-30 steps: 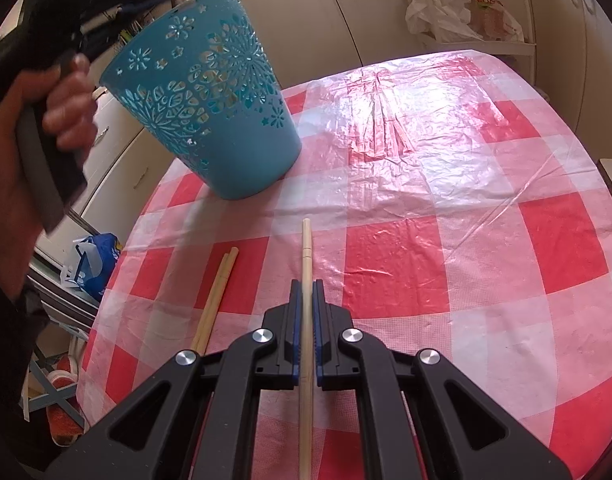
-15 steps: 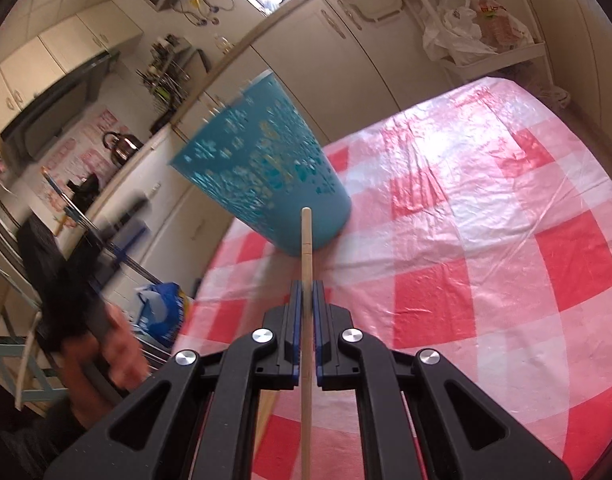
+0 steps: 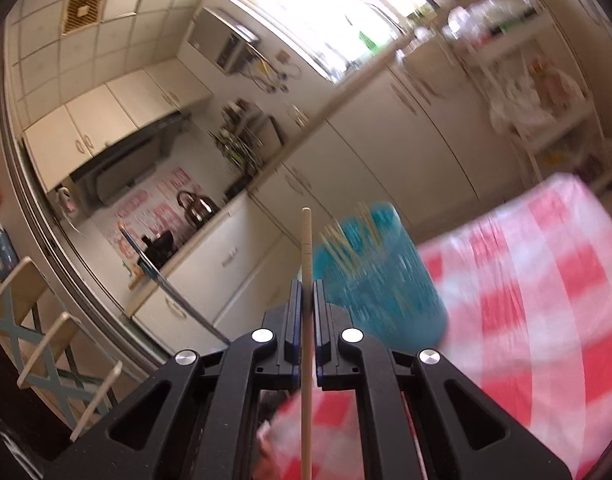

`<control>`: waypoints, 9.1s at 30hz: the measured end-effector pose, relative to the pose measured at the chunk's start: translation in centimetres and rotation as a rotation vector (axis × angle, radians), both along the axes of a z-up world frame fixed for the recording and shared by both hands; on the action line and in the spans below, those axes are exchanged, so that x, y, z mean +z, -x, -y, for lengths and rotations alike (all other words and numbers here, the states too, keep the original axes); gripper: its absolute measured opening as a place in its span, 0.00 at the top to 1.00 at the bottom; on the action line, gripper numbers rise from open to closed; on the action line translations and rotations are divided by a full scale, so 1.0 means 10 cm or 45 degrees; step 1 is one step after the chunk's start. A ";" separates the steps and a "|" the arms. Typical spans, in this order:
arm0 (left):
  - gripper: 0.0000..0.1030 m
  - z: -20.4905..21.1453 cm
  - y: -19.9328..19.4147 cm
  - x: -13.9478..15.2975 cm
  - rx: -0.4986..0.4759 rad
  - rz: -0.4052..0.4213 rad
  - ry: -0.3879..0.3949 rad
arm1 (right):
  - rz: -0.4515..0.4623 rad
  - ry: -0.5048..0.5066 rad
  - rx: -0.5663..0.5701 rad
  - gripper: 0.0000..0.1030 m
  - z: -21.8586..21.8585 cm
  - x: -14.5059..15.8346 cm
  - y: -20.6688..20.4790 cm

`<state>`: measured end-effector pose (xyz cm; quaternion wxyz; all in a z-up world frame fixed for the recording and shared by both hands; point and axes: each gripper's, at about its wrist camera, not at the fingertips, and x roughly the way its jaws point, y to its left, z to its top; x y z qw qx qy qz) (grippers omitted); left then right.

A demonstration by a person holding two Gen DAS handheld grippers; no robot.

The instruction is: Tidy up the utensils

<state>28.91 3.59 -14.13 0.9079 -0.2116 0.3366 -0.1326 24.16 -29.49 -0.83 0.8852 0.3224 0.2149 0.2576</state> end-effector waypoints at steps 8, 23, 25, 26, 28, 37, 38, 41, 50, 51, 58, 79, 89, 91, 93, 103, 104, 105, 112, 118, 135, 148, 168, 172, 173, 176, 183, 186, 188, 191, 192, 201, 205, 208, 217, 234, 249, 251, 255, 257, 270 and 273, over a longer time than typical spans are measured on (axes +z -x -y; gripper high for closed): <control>0.26 -0.02 -0.05 -0.03 0.003 -0.028 0.037 | 0.187 0.147 -0.285 0.94 -0.33 0.66 -0.83; 0.25 -0.01 -0.10 -0.08 -0.024 -0.059 0.066 | -0.047 0.480 -0.206 0.75 -0.61 -0.19 -0.41; 0.25 -0.01 -0.10 -0.07 -0.023 -0.060 0.063 | -0.217 0.604 -0.057 0.75 -0.75 -0.52 -0.19; 0.25 0.00 -0.11 -0.08 -0.024 -0.063 0.060 | -0.294 0.638 -0.009 0.77 -0.78 -0.70 -0.11; 0.24 0.00 -0.12 -0.08 -0.026 -0.073 0.053 | -0.445 0.688 0.083 0.80 -0.88 -1.07 0.02; 0.21 0.00 -0.15 -0.11 -0.027 -0.092 0.057 | -0.544 0.842 0.041 0.85 -1.05 -1.45 0.06; 0.21 0.00 -0.15 -0.11 -0.027 -0.092 0.058 | -0.535 0.871 0.040 0.85 -1.07 -1.46 0.07; 0.21 0.01 -0.16 -0.11 -0.028 -0.094 0.057 | -0.514 0.965 0.059 0.85 -1.13 -1.44 0.06; 0.20 0.25 -0.16 -0.08 -0.158 -0.129 -0.053 | -0.511 1.078 0.124 0.94 -0.91 -1.41 0.16; 0.20 0.39 -0.12 -0.04 -0.227 -0.128 -0.129 | -0.516 1.063 0.110 0.94 -0.83 -1.41 0.18; 0.25 1.35 0.21 0.01 -0.527 -0.148 -0.554 | -0.547 0.968 0.096 0.94 -0.64 -1.41 0.15; 0.94 1.55 0.00 -0.05 -0.809 -0.309 -0.699 | -0.521 1.010 0.121 0.94 -0.69 -1.41 0.17; 0.96 1.06 0.15 0.70 -0.680 -0.006 -0.362 | -0.574 0.508 0.056 0.94 -0.23 -1.37 0.15; 0.96 0.87 0.13 1.07 -0.634 0.139 -0.254 | -0.565 0.373 0.037 0.94 -0.12 -1.36 0.15; 0.96 0.78 0.01 1.43 -0.551 0.267 -0.223 | -0.553 0.265 0.030 0.94 -0.05 -1.35 0.17; 0.96 0.78 -0.93 2.14 -0.138 0.537 -0.062 | -0.498 0.164 0.013 0.94 0.03 -1.28 0.19; 0.96 0.82 -1.02 2.17 -0.101 0.555 -0.063 | -0.498 0.159 0.010 0.94 0.05 -1.27 0.20; 0.96 0.86 -1.09 2.18 -0.058 0.586 -0.071 | -0.496 0.154 0.004 0.94 0.06 -1.27 0.20; 0.95 1.14 -1.39 1.73 -0.026 0.506 -0.201 | -0.443 0.163 -0.031 0.94 0.08 -1.17 0.20; 0.91 1.08 -1.12 1.30 -0.088 0.424 -0.276 | -0.387 0.138 -0.081 0.94 0.17 -1.08 0.24; 0.31 -0.18 0.02 0.08 0.125 0.097 -0.046 | -0.025 -0.058 -0.150 0.94 0.11 -0.01 -0.29; 0.27 -0.27 -0.01 -0.05 0.090 0.086 0.084 | 0.041 0.284 -0.388 0.94 -0.65 0.29 -1.64; 0.09 -0.03 0.76 0.55 0.062 0.064 -0.286 | -0.272 0.639 -0.203 0.27 -0.79 -0.26 0.87; 0.08 0.08 1.31 0.89 0.047 0.067 -0.430 | -0.457 0.595 -0.261 0.19 -0.77 -0.39 1.55; 0.08 0.09 1.45 0.97 0.055 0.069 -0.463 | -0.470 0.596 -0.281 0.15 -0.77 -0.37 1.68; 0.08 0.16 1.89 1.22 0.065 0.095 -0.570 | -0.407 0.623 -0.338 0.07 -0.84 -0.18 2.15; 0.07 0.17 2.56 1.64 0.072 0.161 -0.641 | -0.312 0.701 -0.395 0.07 -1.00 0.24 2.77; 0.07 0.14 2.67 1.73 0.064 0.161 -0.618 | -0.346 0.692 -0.427 0.07 -1.03 0.33 2.86; 0.07 0.10 2.73 1.77 0.039 0.143 -0.593 | -0.359 0.695 -0.434 0.07 -1.08 0.35 2.93; 0.07 0.03 2.74 1.77 -0.018 0.073 -0.568 | -0.317 0.713 -0.466 0.07 -1.21 0.35 3.07; 0.07 0.02 2.76 1.75 -0.026 0.033 -0.600 | -0.306 0.732 -0.467 0.07 -1.26 0.33 3.09; 0.07 -0.03 3.06 1.68 0.009 0.054 -0.620 | -0.264 0.781 -0.420 0.07 -1.47 0.25 3.30; 0.07 0.02 3.11 1.71 -0.003 0.067 -0.626 | -0.280 0.769 -0.430 0.07 -1.45 0.23 3.31; 0.07 0.04 3.12 1.72 -0.003 0.073 -0.630 | -0.284 0.774 -0.427 0.07 -1.45 0.23 3.31; 0.07 0.03 3.09 1.71 -0.005 0.049 -0.615 | -0.318 0.771 -0.413 0.07 -1.43 0.17 3.27; 0.07 -0.05 3.10 1.71 0.000 0.042 -0.564 | -0.316 0.783 -0.410 0.07 -1.44 0.16 3.27; 0.07 -0.10 3.08 1.70 0.028 0.037 -0.576 | -0.297 0.811 -0.398 0.07 -1.48 0.17 3.29; 0.07 -0.12 3.07 1.70 0.031 0.036 -0.567 | -0.301 0.813 -0.396 0.07 -1.48 0.17 3.28; 0.07 -0.12 3.06 1.68 0.044 0.029 -0.586 | -0.304 0.814 -0.394 0.07 -1.48 0.16 3.28; 0.07 -0.11 3.06 1.67 0.044 0.025 -0.597 | -0.308 0.816 -0.393 0.07 -1.48 0.16 3.28; 0.07 -0.08 3.08 1.66 0.057 0.046 -0.617 | -0.319 0.818 -0.387 0.07 -1.48 0.12 3.28; 0.07 -0.07 3.09 1.66 0.063 0.048 -0.628 | -0.322 0.820 -0.384 0.07 -1.49 0.11 3.27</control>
